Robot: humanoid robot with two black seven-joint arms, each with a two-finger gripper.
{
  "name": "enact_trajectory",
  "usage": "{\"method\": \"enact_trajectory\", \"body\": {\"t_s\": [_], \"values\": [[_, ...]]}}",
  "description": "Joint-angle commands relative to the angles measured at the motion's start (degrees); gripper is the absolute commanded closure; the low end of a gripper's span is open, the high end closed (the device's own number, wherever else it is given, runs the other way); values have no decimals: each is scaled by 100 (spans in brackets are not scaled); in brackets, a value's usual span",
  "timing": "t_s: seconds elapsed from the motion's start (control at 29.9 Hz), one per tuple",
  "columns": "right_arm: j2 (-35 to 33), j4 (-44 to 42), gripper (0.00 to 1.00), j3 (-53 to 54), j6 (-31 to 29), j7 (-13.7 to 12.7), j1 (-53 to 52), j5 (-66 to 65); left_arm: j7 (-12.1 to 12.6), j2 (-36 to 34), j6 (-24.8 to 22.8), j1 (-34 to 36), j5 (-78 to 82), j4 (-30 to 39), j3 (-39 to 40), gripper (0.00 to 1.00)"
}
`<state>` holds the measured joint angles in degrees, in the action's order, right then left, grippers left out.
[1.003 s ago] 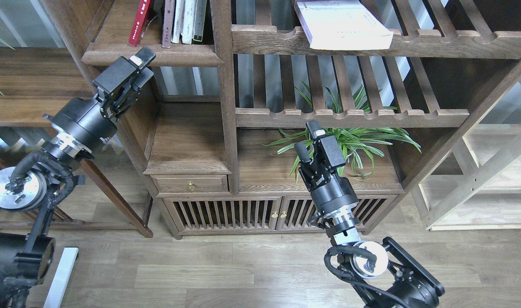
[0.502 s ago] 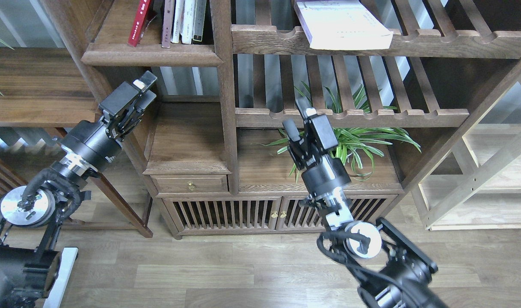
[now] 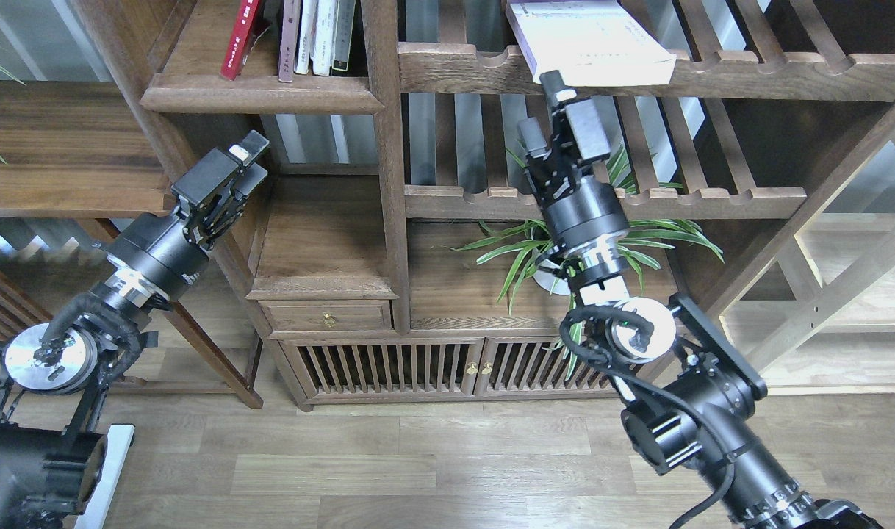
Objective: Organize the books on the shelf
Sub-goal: 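Raise the right gripper past the plant toward the white book on top shelf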
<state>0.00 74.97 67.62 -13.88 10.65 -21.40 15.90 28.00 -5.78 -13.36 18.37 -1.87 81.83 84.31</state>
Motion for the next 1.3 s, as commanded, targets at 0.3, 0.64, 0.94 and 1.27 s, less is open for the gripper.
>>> {"method": "enact_trajectory", "body": {"t_s": [0.3, 0.64, 0.94, 1.27], "values": [[0, -35, 1, 313, 210, -1, -233, -8, 0, -19, 0, 35, 3, 0, -38, 25], [0, -79, 1, 428, 491, -1, -382, -8, 0, -11, -8, 35, -6, 9, -29, 25], [0, -105, 1, 568, 1219, -1, -593, -8, 0, -20, -9, 35, -6, 18, -29, 25], [0, -131, 37, 788, 2187, 60, -1015, -8, 0, -37, -61, 26, -6, 9, -11, 24]]}}
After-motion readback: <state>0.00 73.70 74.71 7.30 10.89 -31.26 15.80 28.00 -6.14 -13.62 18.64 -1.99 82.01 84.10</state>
